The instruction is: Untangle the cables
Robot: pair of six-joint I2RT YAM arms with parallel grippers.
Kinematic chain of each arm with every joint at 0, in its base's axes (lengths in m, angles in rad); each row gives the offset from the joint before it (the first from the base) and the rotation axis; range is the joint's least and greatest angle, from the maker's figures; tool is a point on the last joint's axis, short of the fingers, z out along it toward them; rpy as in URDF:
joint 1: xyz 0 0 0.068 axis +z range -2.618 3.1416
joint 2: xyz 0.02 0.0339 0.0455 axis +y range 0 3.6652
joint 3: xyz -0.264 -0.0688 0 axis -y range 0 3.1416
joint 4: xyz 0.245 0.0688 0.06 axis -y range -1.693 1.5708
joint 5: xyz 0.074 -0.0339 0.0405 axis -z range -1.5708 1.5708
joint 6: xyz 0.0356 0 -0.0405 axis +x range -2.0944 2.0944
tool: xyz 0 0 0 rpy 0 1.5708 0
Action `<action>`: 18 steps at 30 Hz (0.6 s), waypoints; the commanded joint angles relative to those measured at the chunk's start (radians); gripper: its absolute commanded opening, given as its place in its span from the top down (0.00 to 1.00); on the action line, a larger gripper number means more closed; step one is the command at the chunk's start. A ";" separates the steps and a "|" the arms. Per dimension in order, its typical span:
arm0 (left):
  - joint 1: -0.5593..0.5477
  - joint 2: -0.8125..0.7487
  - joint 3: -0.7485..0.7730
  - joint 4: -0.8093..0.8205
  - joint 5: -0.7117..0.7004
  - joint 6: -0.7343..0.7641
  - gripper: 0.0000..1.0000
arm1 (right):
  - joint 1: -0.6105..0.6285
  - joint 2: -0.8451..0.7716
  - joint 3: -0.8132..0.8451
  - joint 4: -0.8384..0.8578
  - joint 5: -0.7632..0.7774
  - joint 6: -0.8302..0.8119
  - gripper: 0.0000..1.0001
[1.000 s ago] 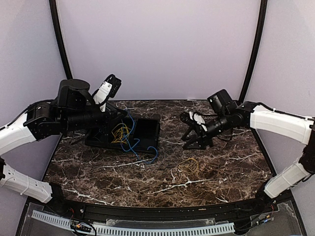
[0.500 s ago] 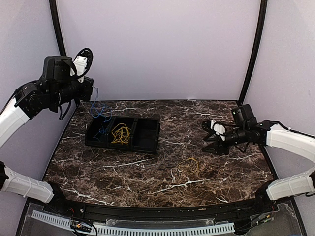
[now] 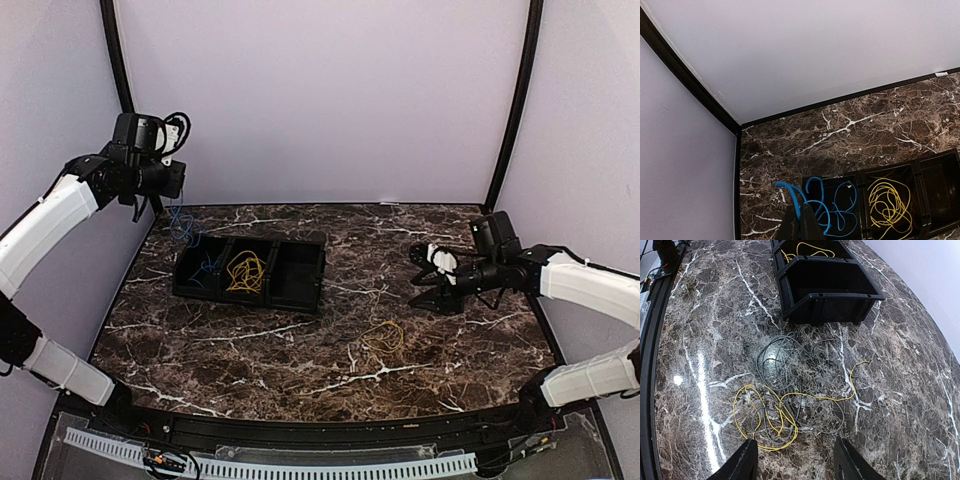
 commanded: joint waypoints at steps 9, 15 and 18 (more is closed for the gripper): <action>0.055 0.060 -0.118 0.097 0.192 -0.063 1.00 | -0.003 0.007 0.006 0.029 -0.010 -0.020 0.46; 0.056 0.043 -0.211 0.128 0.187 -0.082 1.00 | -0.002 0.010 0.006 0.025 -0.013 -0.025 0.46; 0.058 0.044 -0.232 0.129 0.133 -0.069 1.00 | -0.002 0.018 0.013 0.015 -0.015 -0.029 0.46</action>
